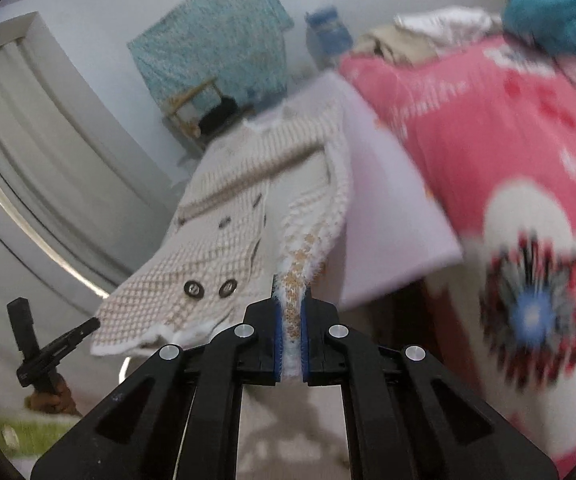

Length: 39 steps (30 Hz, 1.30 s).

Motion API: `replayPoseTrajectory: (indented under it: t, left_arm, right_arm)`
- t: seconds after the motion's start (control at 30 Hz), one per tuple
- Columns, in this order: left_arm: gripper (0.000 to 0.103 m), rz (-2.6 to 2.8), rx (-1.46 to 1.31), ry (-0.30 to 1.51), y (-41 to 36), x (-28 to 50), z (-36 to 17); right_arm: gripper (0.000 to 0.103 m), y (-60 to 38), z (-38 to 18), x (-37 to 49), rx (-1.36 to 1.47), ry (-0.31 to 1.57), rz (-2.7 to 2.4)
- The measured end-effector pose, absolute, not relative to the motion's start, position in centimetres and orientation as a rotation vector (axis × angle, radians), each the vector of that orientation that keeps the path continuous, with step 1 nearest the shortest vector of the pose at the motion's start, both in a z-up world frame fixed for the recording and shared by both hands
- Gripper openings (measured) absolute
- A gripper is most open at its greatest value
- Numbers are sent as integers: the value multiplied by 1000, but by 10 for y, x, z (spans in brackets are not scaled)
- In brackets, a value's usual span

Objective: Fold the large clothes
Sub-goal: 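Grasp the coat hem with both tools and lift it, then fold the lifted hem up over the coat body and open both tools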

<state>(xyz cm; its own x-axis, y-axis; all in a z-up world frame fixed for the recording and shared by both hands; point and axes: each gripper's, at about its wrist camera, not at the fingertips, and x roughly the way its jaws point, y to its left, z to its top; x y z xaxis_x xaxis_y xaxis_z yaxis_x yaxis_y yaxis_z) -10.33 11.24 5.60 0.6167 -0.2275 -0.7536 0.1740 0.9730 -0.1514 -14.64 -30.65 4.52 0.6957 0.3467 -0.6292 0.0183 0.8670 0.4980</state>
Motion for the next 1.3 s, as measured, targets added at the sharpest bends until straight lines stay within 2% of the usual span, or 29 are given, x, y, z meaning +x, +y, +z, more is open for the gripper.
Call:
replayPoseTrajectory:
  t: [0.13, 0.27, 0.43, 0.57, 0.7, 0.73, 0.8, 0.87, 1.0, 1.07, 1.13, 1.3]
  left_arm:
    - [6, -210, -146, 930, 119, -97, 31]
    - [6, -258, -203, 876, 128, -64, 48]
    - [7, -277, -214, 812, 133, 0, 65]
    - [7, -287, -250, 820, 133, 59, 56]
    - [13, -285, -303, 866, 136, 115, 33]
    - [16, -268, -314, 875, 139, 125, 28]
    - [37, -220, -331, 875, 149, 141, 20]
    - [44, -187, -371, 867, 161, 147, 15]
    - [44, -201, -401, 881, 169, 136, 15]
    - [45, -232, -382, 886, 165, 120, 19]
    - [49, -278, -375, 896, 160, 97, 21]
    - [59, -375, -408, 967, 144, 46, 6]
  right_arm:
    - [5, -298, 15, -138, 546, 866, 142]
    - [6, -304, 40, -110, 571, 766, 160]
    - [7, -300, 67, -38, 535, 677, 165]
    - [7, -298, 58, 21, 542, 681, 163]
    - [12, -303, 31, 69, 597, 722, 149]
    - [14, -307, 23, 78, 610, 734, 151]
    - [19, -311, 4, 98, 622, 774, 150]
    - [38, -315, -14, 112, 630, 827, 148]
    - [47, -328, -24, 109, 707, 834, 184]
    - [69, -334, -10, 87, 692, 784, 171]
    - [74, -336, 3, 66, 659, 755, 157]
    - [74, -341, 13, 5, 658, 773, 173]
